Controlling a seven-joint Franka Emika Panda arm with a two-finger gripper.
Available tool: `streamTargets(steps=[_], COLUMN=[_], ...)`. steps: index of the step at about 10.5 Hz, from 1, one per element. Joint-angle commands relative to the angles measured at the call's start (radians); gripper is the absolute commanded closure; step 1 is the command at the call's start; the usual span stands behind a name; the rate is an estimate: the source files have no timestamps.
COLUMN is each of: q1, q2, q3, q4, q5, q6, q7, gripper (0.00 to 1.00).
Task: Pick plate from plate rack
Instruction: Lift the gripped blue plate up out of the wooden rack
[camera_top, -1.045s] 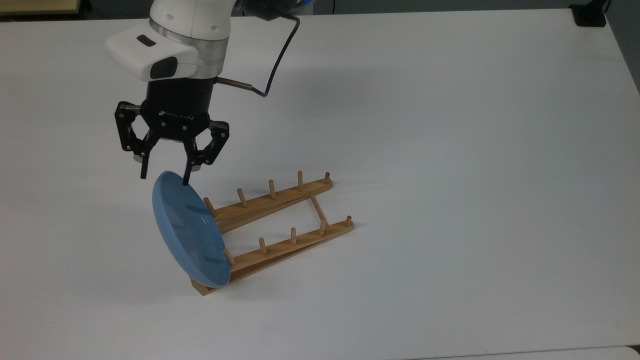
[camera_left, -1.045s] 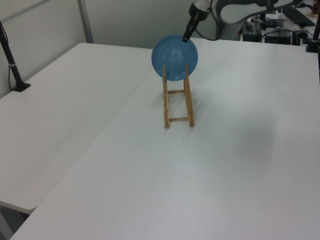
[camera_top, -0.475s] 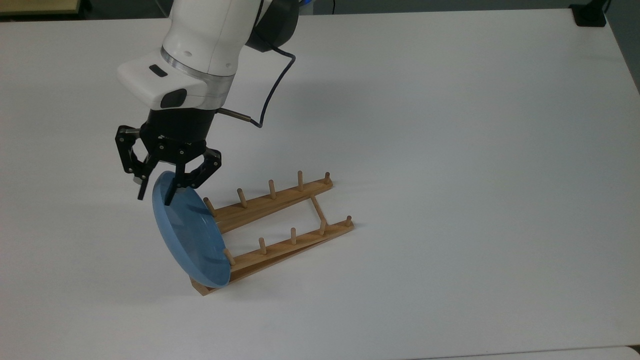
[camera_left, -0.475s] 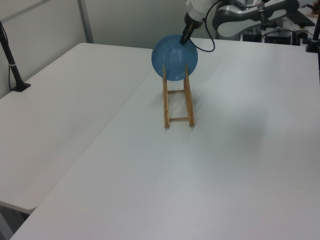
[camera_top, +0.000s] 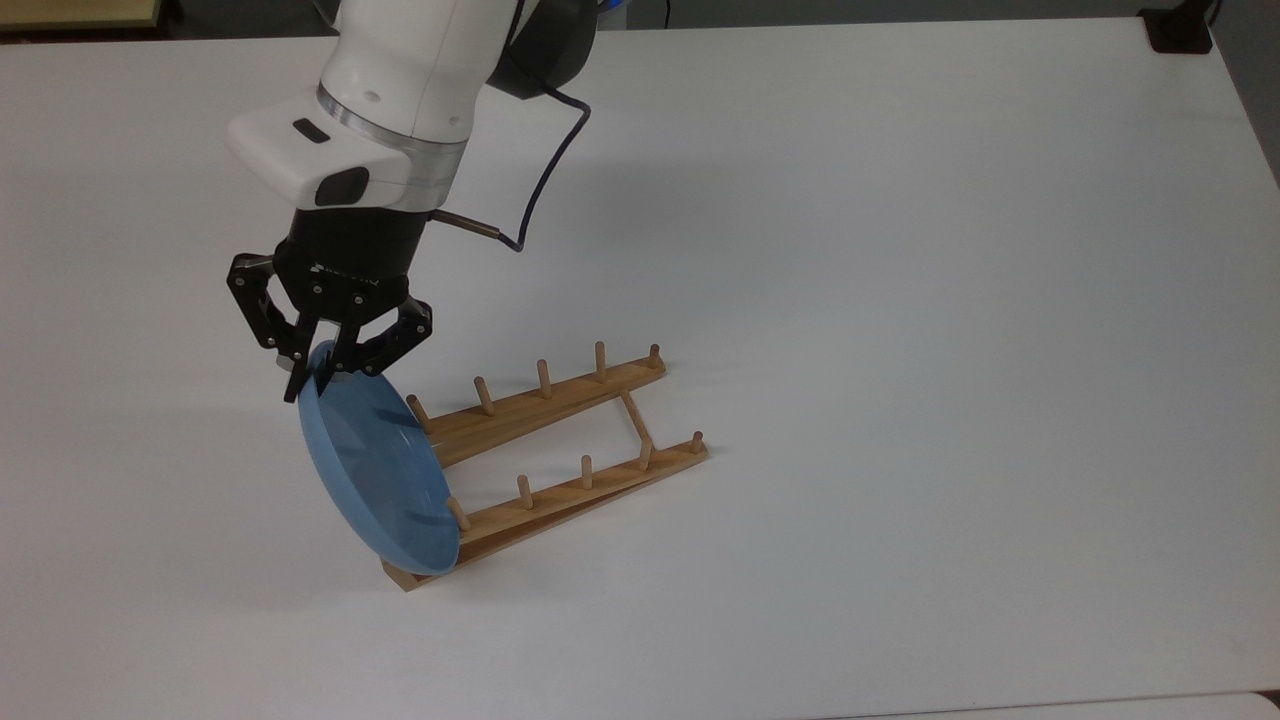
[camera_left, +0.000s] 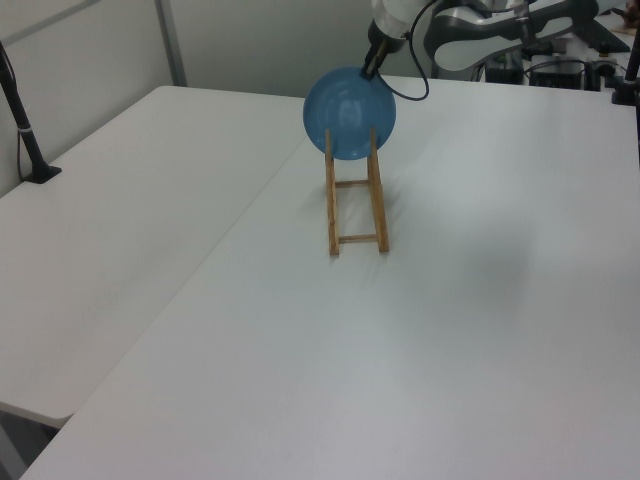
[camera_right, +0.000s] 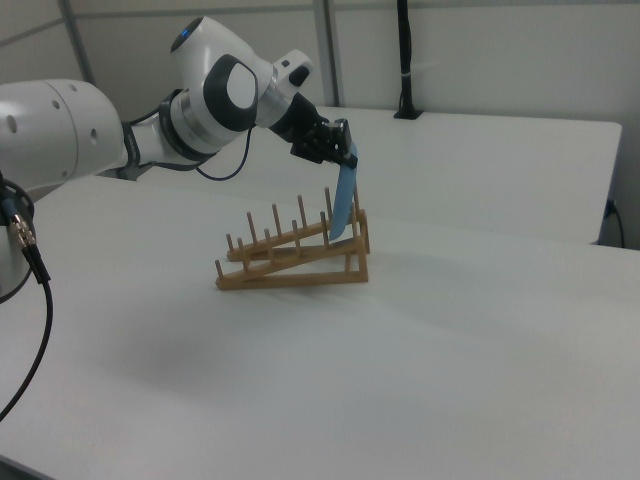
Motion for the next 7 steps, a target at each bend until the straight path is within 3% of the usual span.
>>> streamTargets(steps=[1,5,6,7], q1=[0.016,0.004,-0.016,-0.028], q2=[-0.039,-0.089,-0.108,-0.138], q3=[-0.021,-0.021,-0.015,-0.019], q4=[0.005,0.026,0.026,0.019], q5=[-0.017,-0.008,0.044,0.183], q6=[0.012,0.014,0.014,0.015], q7=[0.024,0.160,0.191,0.190], gripper=[0.96,0.96,0.97,0.99])
